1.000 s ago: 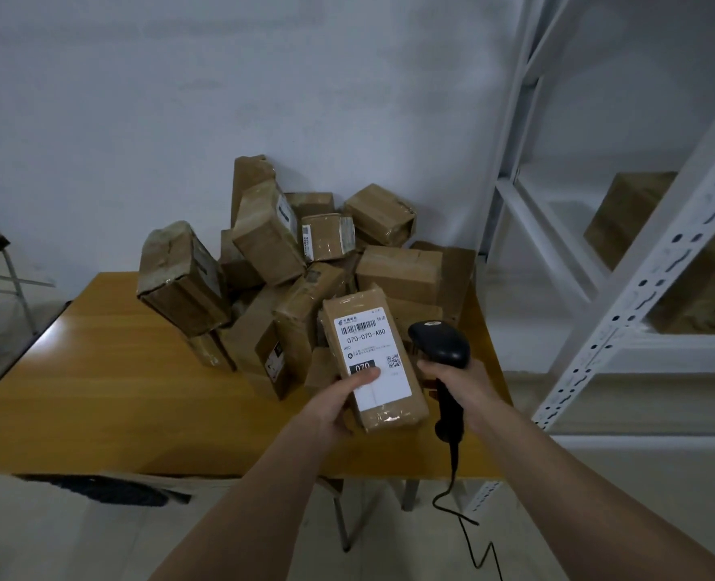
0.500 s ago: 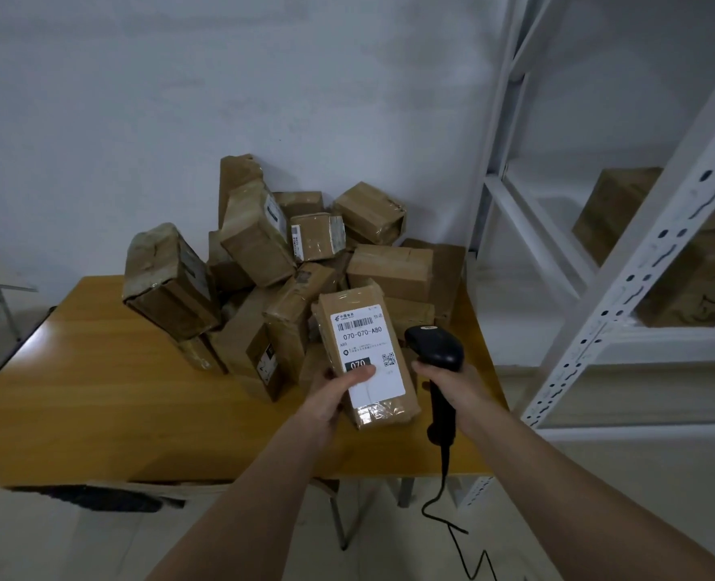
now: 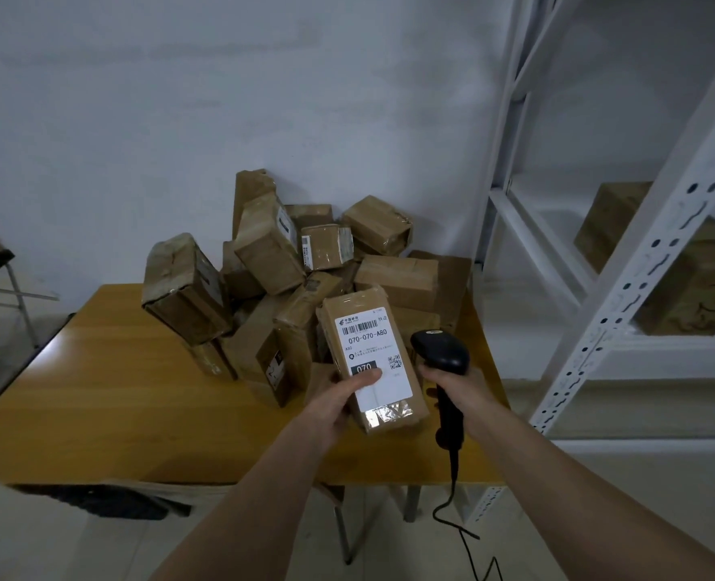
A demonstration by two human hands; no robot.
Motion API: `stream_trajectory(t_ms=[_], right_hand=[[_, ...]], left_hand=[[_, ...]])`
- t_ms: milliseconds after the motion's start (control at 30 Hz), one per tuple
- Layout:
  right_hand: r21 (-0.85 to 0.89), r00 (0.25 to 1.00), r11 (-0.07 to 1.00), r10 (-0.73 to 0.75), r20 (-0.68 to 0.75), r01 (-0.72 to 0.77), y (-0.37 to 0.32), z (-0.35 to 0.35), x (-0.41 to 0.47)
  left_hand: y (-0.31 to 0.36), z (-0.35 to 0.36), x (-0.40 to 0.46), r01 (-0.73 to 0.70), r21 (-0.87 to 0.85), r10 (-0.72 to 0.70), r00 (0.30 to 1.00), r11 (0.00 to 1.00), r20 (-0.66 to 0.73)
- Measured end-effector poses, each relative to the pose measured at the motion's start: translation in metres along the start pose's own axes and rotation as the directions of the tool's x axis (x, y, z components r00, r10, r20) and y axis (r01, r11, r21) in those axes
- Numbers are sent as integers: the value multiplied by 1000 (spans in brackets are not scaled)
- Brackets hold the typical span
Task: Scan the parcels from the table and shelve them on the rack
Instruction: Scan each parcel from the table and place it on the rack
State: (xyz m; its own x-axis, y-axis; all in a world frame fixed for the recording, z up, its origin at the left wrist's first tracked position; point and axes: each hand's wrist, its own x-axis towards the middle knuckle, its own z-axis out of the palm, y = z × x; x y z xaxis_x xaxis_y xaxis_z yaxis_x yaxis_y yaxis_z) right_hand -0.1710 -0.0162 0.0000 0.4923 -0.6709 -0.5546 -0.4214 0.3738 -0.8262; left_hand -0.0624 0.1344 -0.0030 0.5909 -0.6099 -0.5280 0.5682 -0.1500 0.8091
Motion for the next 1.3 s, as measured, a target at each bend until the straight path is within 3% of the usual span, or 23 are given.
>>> stream_trajectory(t_ms=[300,533,733,933,1300], right_hand=[[10,998,998,60,16,-60,19,-2,-1],[66,1000,998,22,-1,-22,15,5,-2],[51,976,978,-207,68,204,-43,4,-38],[1,866,894,-433,249,447,-86,8,-87],[-17,826,870,-461,325,492,-83,10,-100]], left_hand=[[-9,-10,-5,-11,-86,5,998,996,-68],[-5,-15,-3,-27,-9,27,1000,1000,-15],[37,-13,3,-164,96,171,983,982,-70],[79,-18,10,-266,197,293,948,944,-123],[94,-18,7,-336,213,371,915,918,-157]])
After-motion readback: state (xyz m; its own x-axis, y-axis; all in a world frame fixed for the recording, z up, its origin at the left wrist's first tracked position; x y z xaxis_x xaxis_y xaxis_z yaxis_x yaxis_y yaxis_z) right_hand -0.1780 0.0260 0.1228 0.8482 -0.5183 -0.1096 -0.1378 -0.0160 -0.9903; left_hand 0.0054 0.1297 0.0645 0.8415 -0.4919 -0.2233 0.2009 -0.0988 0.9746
